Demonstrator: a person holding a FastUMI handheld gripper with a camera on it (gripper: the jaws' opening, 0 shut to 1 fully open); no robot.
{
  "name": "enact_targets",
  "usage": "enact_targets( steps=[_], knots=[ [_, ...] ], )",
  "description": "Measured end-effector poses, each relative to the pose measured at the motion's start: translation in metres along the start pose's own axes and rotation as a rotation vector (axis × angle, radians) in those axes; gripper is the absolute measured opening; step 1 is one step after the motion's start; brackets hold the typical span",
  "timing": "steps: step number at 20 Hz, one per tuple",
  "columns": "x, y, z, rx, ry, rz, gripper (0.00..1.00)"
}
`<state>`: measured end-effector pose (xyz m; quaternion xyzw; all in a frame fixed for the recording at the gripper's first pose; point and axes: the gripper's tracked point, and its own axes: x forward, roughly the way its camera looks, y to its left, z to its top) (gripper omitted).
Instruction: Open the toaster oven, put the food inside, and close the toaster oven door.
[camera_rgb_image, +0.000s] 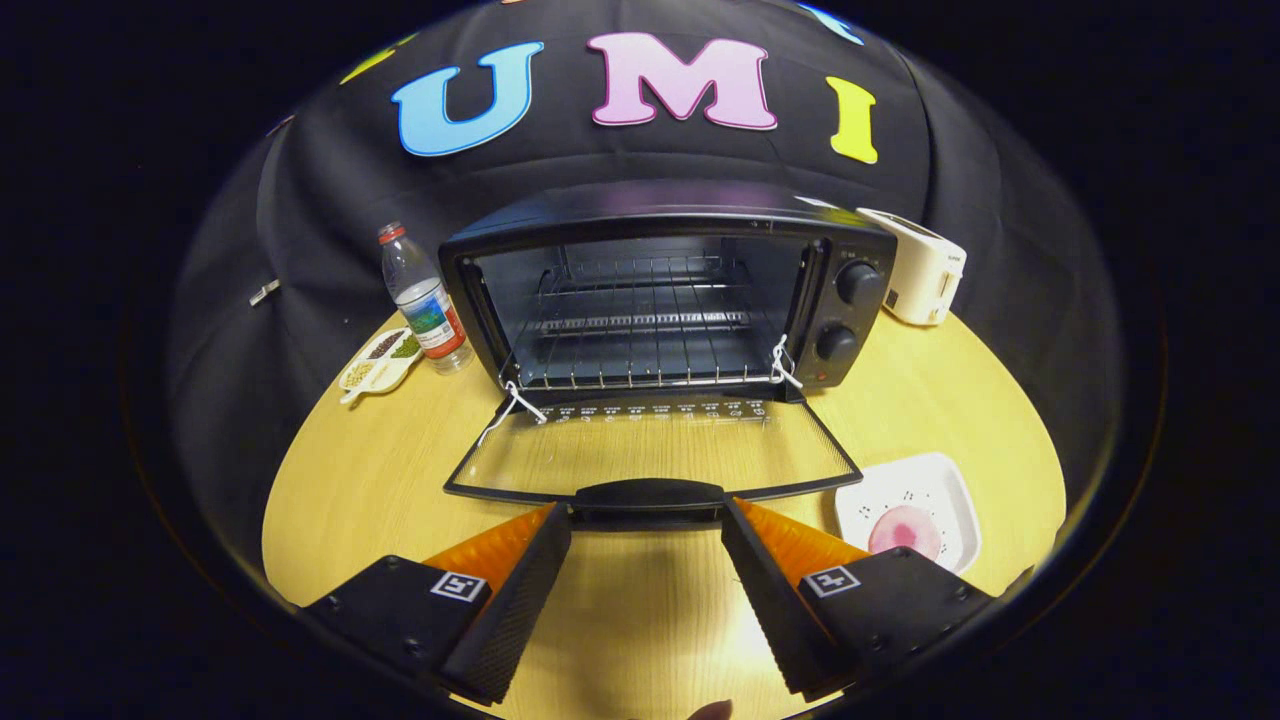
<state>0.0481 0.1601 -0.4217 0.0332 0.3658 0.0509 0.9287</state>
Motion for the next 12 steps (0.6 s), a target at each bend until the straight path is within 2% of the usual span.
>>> enact_targets(
  steps=[2,7,10,12],
  knots=[
    [-0.009,-0.003,-0.002,-0.008,0.015,0.004,0.99],
    [-0.049,-0.01,0.006,0.027,0.056,0.096,0.99],
    [-0.07,-0.044,0.019,0.025,0.096,0.103,0.99],
    [-0.078,-0.073,0.018,0.014,0.175,0.102,0.99]
  ],
)
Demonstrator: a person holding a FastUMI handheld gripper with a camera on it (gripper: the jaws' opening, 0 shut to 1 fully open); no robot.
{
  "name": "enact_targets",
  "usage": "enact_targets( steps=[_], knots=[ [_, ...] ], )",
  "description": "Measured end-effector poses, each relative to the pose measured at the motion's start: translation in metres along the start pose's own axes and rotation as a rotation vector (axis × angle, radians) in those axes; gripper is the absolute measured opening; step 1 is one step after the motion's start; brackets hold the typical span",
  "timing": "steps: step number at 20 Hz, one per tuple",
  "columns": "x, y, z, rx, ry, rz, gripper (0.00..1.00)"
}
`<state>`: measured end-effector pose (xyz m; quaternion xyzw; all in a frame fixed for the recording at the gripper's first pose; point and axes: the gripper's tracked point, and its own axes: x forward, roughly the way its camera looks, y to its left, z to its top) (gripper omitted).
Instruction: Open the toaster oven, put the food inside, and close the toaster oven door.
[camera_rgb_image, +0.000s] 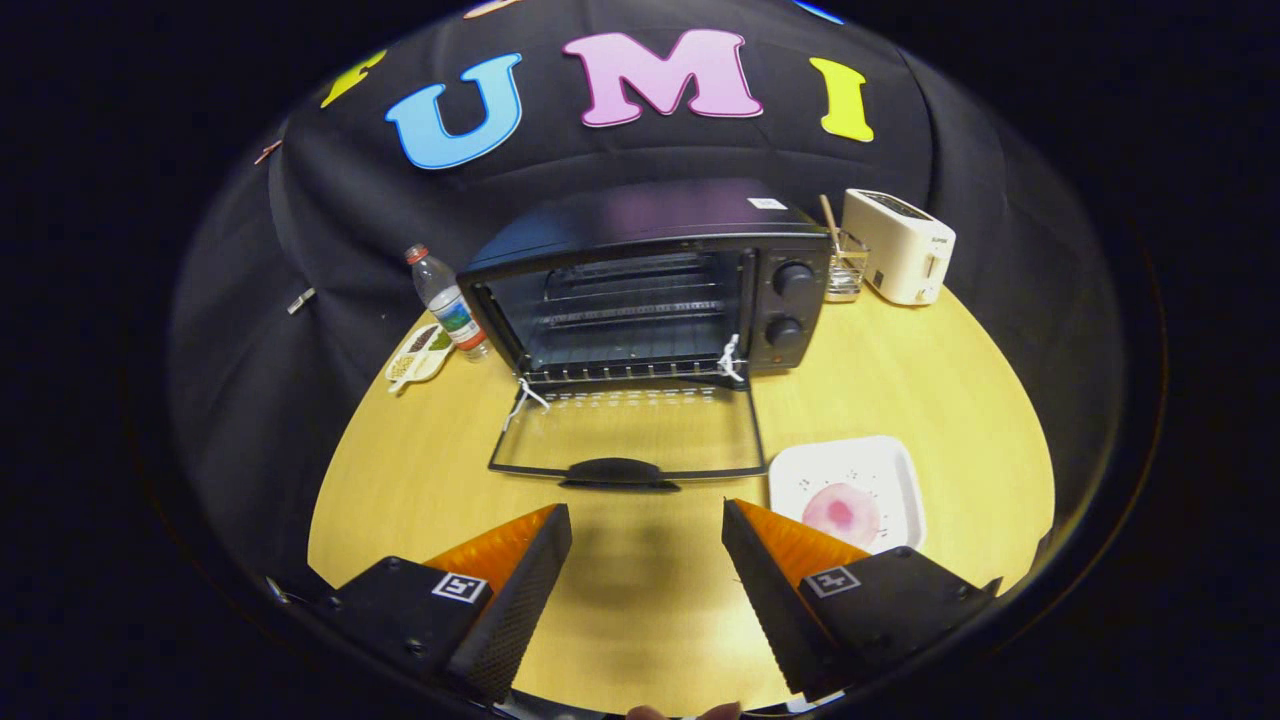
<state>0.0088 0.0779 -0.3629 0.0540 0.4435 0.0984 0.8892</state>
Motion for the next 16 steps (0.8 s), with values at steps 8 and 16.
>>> enact_targets(
  steps=[8,16],
  knots=[
    [-0.005,-0.138,-0.003,-0.006,0.243,-0.055,0.99],
    [0.054,-0.226,-0.032,0.095,0.449,-0.087,0.99]
  ],
)
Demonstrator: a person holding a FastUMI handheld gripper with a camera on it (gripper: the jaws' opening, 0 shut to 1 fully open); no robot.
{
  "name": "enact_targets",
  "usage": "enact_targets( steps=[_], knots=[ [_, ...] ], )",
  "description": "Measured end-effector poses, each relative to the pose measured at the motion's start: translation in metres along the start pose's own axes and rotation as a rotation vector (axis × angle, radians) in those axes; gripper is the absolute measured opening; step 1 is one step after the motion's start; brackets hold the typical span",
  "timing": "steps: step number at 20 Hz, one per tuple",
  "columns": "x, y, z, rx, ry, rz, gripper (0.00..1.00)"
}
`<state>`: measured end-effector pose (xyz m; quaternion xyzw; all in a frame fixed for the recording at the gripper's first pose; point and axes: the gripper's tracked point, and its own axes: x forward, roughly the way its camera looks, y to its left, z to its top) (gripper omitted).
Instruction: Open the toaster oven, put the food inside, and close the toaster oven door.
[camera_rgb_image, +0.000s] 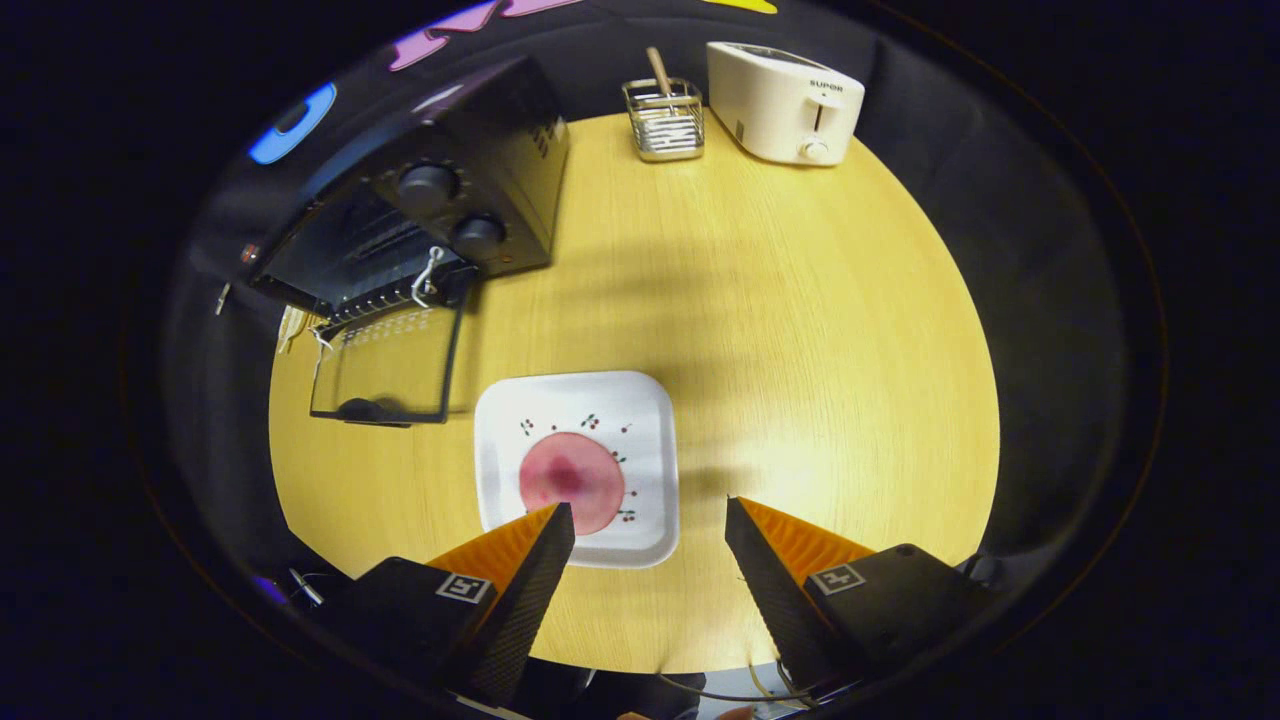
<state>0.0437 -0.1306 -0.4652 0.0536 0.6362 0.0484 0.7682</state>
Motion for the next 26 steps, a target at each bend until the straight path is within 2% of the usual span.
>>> enact_targets(
  steps=[3,6,9,10,11,12,13,14,17,20,26],
  knots=[
    [0.024,0.001,-0.002,-0.015,0.047,0.035,0.98],
    [0.044,-0.001,0.002,-0.022,0.069,0.034,0.96],
    [0.055,-0.005,-0.003,-0.06,0.101,0.016,0.59],
    [0.058,-0.007,-0.001,-0.059,0.094,0.004,0.56],
    [0.054,-0.01,0.003,-0.038,0.091,-0.004,0.43],
    [0.063,-0.011,0.001,-0.03,0.091,0.005,0.29],
    [0.056,-0.006,0.0,-0.019,0.094,0.051,0.16],
    [0.05,-0.008,0.001,-0.014,0.107,0.094,0.07],
    [0.054,-0.007,-0.002,0.054,0.104,0.165,0.07],
    [0.046,-0.005,0.0,0.192,0.098,0.279,0.06],
    [0.036,0.003,-0.003,0.415,0.053,0.398,0.07]
  ],
)
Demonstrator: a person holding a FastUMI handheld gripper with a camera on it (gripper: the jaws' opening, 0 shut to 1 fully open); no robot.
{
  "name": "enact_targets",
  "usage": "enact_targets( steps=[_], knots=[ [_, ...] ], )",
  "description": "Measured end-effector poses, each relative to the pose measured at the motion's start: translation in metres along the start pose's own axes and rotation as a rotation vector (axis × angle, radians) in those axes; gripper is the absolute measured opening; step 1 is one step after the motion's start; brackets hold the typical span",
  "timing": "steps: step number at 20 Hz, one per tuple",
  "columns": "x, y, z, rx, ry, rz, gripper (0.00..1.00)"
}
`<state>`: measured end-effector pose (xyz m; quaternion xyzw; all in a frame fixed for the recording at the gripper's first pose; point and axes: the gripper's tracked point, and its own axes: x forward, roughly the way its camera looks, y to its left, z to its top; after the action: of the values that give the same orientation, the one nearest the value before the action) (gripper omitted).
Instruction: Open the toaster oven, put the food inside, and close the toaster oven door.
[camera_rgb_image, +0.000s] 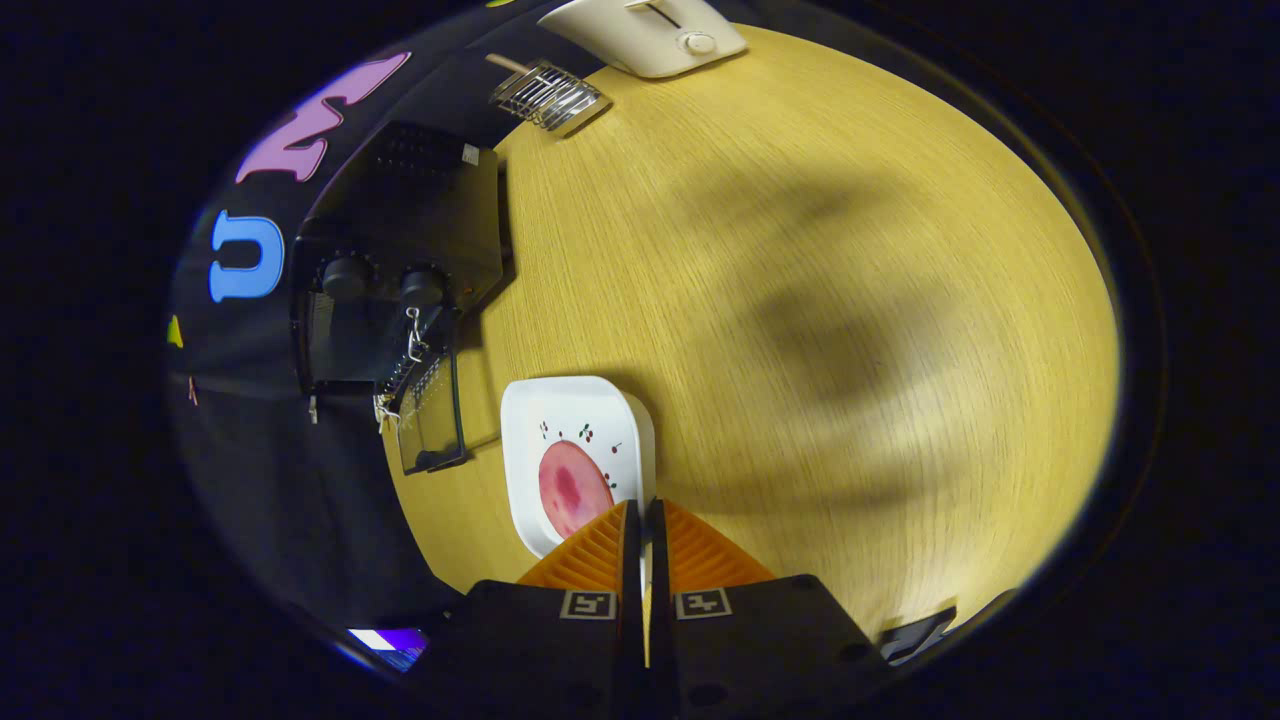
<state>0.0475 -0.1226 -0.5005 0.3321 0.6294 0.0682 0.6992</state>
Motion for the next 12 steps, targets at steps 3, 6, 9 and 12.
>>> enact_targets(
  steps=[3,6,9,12],
  knots=[
    [0.004,0.006,-0.005,0.076,-0.031,0.052,0.07],
    [0.007,0.013,-0.008,0.143,-0.068,0.096,0.07],
    [0.01,0.015,-0.01,0.204,-0.109,0.148,0.07],
    [0.019,0.02,-0.015,0.289,-0.157,0.194,0.07]
  ],
)
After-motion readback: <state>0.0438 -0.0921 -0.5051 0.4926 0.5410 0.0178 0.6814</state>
